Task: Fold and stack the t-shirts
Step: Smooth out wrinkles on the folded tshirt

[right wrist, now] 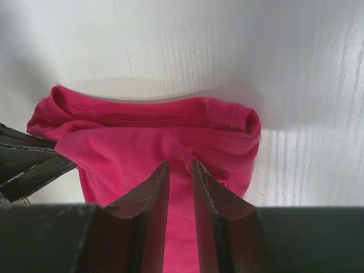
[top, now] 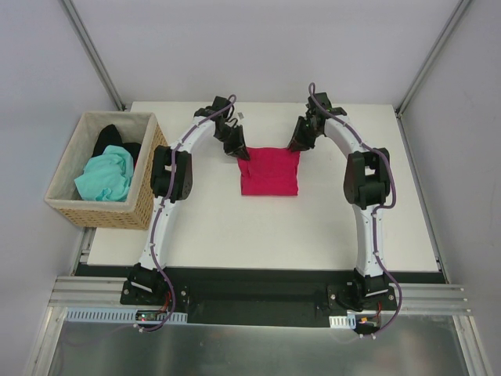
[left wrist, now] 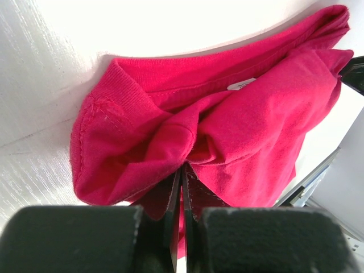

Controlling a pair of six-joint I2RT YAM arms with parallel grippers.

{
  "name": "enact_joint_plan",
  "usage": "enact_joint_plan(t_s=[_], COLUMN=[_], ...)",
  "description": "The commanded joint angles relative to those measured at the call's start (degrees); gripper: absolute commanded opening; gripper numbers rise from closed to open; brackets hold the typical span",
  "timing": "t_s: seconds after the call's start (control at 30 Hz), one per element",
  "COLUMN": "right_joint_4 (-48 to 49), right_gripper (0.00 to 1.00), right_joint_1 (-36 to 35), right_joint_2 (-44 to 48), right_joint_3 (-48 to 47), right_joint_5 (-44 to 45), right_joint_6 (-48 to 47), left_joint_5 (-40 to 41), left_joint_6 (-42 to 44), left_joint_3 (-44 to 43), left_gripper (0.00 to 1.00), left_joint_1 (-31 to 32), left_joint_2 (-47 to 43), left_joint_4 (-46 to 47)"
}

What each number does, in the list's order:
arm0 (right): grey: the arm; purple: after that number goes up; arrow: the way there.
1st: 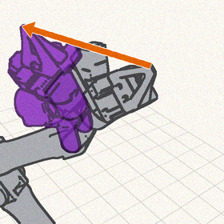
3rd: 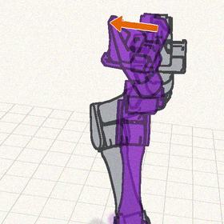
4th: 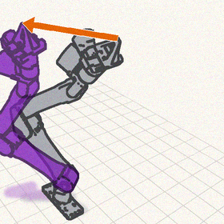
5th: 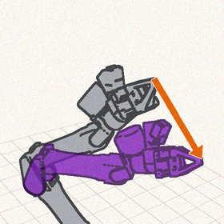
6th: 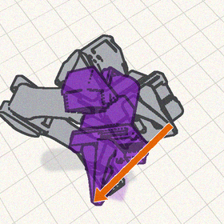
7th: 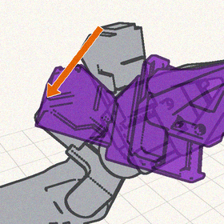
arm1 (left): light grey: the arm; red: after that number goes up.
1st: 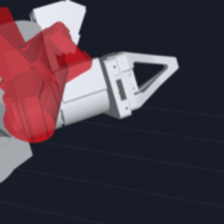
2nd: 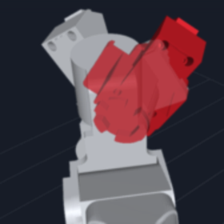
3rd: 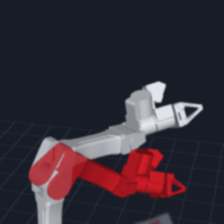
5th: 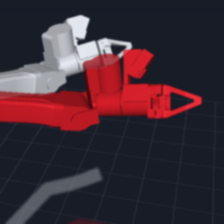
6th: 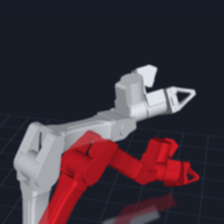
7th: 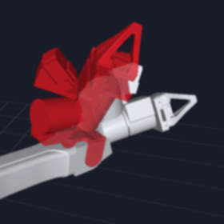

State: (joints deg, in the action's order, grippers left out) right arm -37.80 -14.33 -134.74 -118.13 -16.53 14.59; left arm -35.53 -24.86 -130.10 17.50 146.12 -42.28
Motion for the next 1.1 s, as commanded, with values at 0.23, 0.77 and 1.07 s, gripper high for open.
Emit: enact_joint_plan(t_s=[0.23,0.77,1.07], right_joint_4=[1.68,1.94,1.94], right_gripper=[0.27,0.05,0.01], right_joint_1=[1.05,1.23,1.85], right_joint_2=[0.88,-0.17,0.00], right_joint_3=[1.32,1.58,1.41], right_joint_5=[-0.69,-1.48,-0.78], right_joint_6=[0.97,1.58,1.76], left_joint_5=[-0.51,-0.42,1.25], left_joint_6=[0.17,0.08,0.08], left_joint_3=[0.99,1.17,1.96], left_gripper=[0.00,0.00,0.00], left_joint_1=[-0.71,-0.89,-1.32], left_joint_2=[-3.83,-3.92,-4.97], left_joint_4=[-0.52,-0.61,-0.52])
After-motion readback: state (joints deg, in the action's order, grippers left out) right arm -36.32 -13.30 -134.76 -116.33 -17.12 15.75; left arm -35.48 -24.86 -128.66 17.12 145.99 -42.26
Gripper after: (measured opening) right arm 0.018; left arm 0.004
